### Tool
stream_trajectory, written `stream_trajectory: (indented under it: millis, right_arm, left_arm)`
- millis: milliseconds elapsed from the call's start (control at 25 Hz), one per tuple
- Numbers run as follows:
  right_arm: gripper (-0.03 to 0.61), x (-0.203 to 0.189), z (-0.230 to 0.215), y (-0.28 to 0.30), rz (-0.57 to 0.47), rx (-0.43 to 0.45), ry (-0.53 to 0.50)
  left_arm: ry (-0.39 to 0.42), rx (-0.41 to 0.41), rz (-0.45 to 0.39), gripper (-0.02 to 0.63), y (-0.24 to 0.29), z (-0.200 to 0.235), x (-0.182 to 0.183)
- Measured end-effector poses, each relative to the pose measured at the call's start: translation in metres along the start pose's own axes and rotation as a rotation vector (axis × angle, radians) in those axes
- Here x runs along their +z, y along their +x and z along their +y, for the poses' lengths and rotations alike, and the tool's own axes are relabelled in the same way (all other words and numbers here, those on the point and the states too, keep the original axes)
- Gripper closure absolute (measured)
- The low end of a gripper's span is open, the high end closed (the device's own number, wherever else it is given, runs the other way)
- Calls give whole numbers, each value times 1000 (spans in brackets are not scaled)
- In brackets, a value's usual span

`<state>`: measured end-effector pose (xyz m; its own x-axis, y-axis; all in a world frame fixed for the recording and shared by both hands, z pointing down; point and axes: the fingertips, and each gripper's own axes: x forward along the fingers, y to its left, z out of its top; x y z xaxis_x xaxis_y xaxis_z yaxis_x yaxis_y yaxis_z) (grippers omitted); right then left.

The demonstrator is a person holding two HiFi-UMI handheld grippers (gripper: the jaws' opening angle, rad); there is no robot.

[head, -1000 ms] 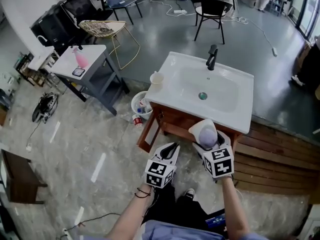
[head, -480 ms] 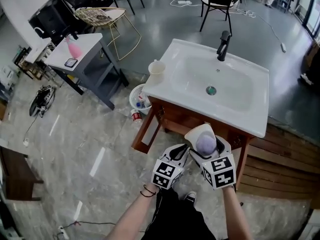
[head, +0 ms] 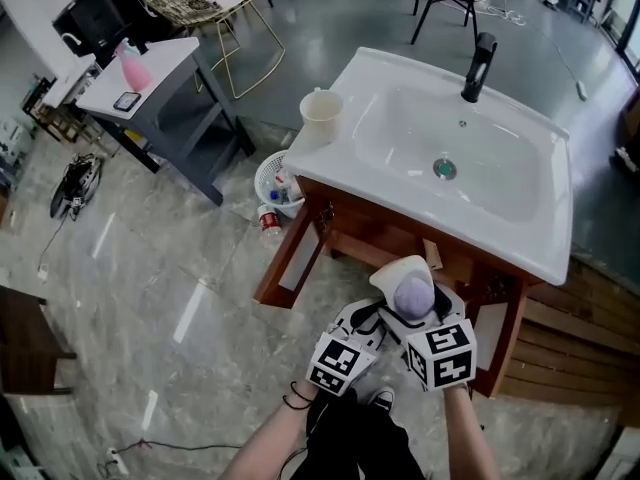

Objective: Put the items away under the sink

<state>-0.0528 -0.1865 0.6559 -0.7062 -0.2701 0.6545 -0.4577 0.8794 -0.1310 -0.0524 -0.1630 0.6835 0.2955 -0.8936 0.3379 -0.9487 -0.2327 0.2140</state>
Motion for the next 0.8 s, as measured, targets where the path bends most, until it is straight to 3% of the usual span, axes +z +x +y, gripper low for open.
stream_trajectory:
  millis: [800]
  right_arm:
    - [144,-56,-32,155,63,17,-62]
  left_arm:
    - [-72,110,9,580,62,100,-107]
